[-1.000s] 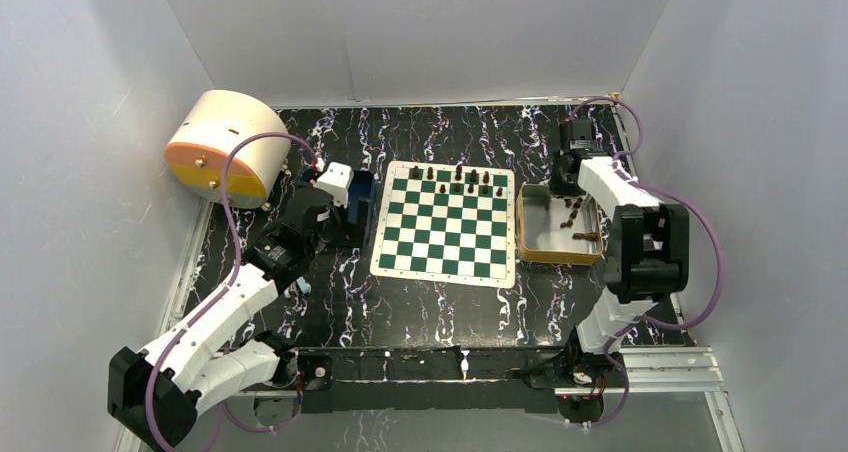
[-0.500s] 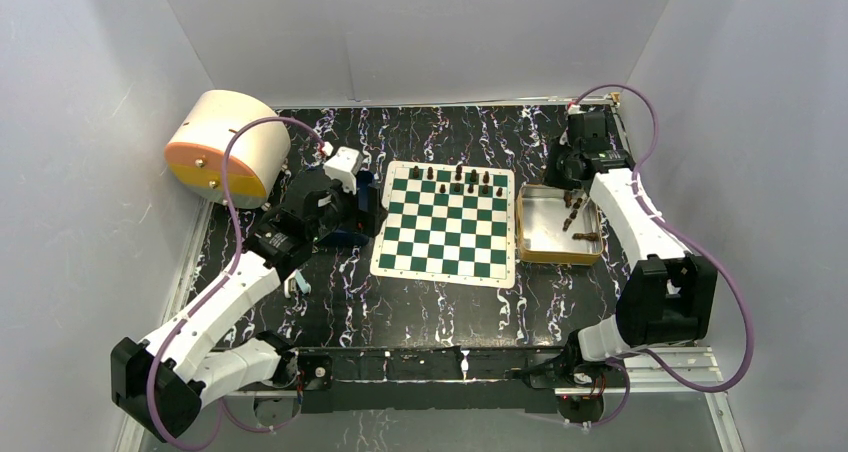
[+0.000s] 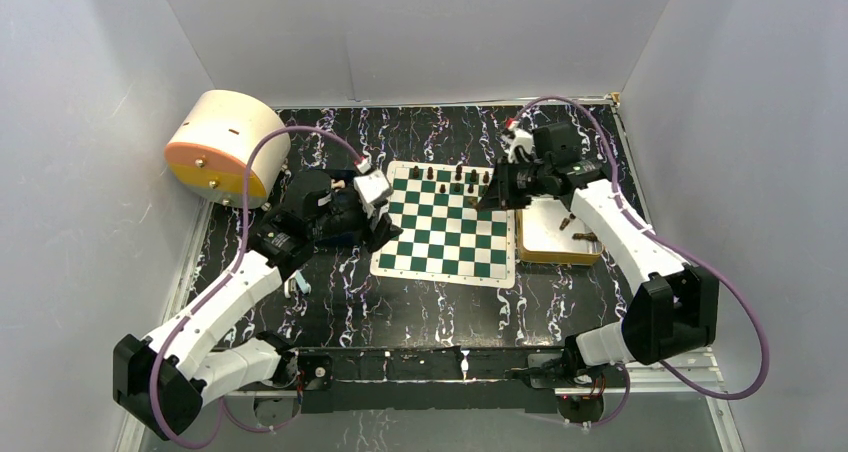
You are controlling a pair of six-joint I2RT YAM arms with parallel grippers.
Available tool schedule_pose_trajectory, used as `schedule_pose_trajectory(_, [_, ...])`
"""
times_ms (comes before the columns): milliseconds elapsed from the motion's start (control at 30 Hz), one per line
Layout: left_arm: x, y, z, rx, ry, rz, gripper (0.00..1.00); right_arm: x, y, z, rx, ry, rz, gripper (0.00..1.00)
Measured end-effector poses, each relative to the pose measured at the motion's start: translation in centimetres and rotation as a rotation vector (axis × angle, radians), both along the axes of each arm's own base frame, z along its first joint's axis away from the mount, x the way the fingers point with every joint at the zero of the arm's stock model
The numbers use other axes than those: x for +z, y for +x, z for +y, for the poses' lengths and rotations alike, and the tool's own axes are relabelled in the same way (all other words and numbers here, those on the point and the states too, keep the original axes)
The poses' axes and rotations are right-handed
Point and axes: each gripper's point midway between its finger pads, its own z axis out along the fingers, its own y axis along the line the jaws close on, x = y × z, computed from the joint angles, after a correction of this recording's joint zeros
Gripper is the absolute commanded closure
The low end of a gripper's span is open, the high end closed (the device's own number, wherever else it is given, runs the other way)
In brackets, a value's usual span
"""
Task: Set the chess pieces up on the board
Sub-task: Pick up the chess piece from the storage box.
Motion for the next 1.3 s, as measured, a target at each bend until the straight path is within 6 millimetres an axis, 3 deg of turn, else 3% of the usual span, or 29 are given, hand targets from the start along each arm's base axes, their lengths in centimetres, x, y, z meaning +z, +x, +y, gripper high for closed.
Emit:
schedule_pose_trajectory(100, [0.0, -0.8, -0.8, -0.151, 0.027, -0.118, 0.44, 0.5, -2.2, 2.5, 0.103, 0.045, 0.024, 0.85])
schedule_pose_trajectory(433, [-0.3, -1.8, -2.7, -0.41, 0.064, -0.312, 0.38, 0.5, -7.1, 8.2, 0.311, 0.13, 0.156, 0.84])
schedule_pose_trajectory(633, [-0.9, -2.7, -3.7, -0.506, 0.058, -0.341, 0.38, 0.5, -8.1, 10.4, 0.367, 0.15, 0.193, 0.85])
schedule_pose_trajectory(967, [-1.8, -3.5, -4.4, -0.565, 0.053, -0.334, 0.48, 1.4, -8.6, 12.5, 0.401, 0.19, 0.199, 0.85])
schedule_pose_trajectory(1300, [-2.2, -3.6, -4.3, -0.568, 0.065, -0.326, 0.77, 2.2, -8.9, 12.9, 0.426, 0.23, 0.202, 0.85])
